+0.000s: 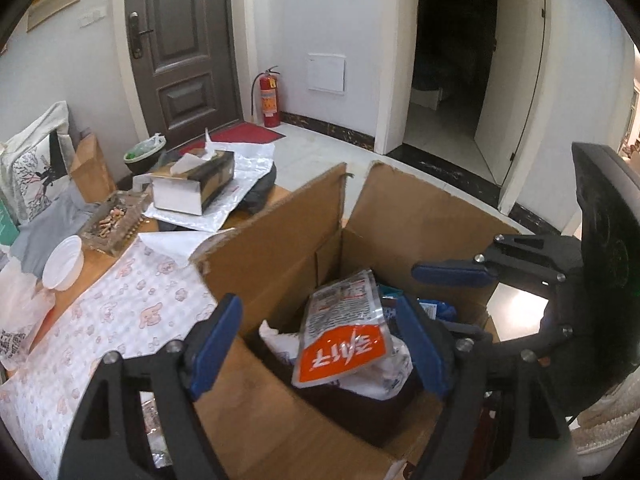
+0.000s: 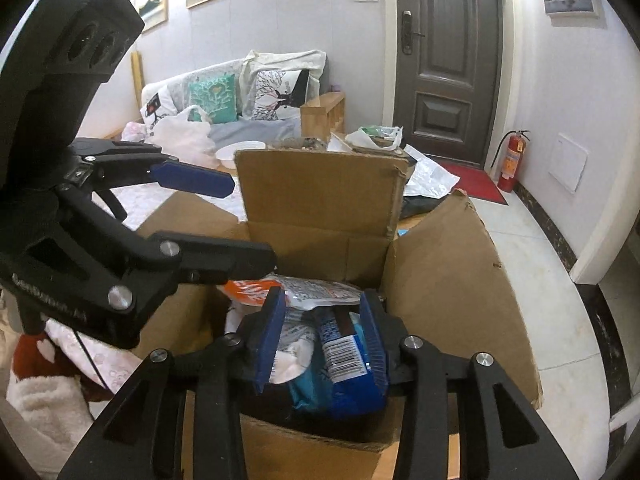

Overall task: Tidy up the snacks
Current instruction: 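Open the right gripper in the box and return it to the table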

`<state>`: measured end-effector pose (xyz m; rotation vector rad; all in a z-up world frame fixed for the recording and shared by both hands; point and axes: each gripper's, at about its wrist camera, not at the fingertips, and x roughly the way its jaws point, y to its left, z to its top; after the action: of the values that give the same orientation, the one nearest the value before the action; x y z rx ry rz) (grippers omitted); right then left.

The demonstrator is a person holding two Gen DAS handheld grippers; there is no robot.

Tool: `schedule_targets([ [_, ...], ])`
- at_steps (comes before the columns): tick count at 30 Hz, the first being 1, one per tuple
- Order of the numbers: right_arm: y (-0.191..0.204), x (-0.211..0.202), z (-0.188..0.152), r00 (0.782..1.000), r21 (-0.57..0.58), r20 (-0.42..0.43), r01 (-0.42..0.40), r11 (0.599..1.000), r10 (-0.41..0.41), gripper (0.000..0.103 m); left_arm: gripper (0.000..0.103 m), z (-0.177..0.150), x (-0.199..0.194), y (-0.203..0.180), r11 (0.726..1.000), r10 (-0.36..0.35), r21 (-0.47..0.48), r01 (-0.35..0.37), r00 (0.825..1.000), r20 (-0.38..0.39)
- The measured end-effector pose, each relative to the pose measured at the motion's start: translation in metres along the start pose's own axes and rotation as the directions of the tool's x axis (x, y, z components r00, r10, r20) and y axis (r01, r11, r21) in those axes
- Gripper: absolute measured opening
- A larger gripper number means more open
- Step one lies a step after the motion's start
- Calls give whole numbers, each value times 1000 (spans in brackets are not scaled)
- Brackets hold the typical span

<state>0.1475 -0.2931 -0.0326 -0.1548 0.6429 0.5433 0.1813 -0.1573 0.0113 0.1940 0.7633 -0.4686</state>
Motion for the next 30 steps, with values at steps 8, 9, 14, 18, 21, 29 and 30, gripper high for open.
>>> schedule_targets([
  [8,33,-17,9,999,-25,27,-30,999,31,34,78,-22,-52,25,998,42,-50,-39,997,71],
  [9,39,-20,12,999,-33,36,-37,999,38,34,78,-26,-60,30,997,55,-60,-50,995,80],
  [14,88,-35,24,991,-72,79,-99,993,104,34,79,-58,-101,59,987,117,-123,-103,987,109],
  [18,137,-34,30,980,-121,74,-174,977,184,34,79,-97,-131,92,972,164,-188,-140,979,117],
  [21,177,-22,30,974,-173,24,-220,960,227,34,81,-126,-144,117,959,188,-232,-160,977,104],
  [29,259,39,20,945,-238,-154,-320,917,290,45,82,-206,-145,179,919,194,-356,-170,980,34],
  [30,263,47,17,941,-237,-177,-324,916,288,49,82,-213,-140,184,915,184,-369,-162,983,26],
])
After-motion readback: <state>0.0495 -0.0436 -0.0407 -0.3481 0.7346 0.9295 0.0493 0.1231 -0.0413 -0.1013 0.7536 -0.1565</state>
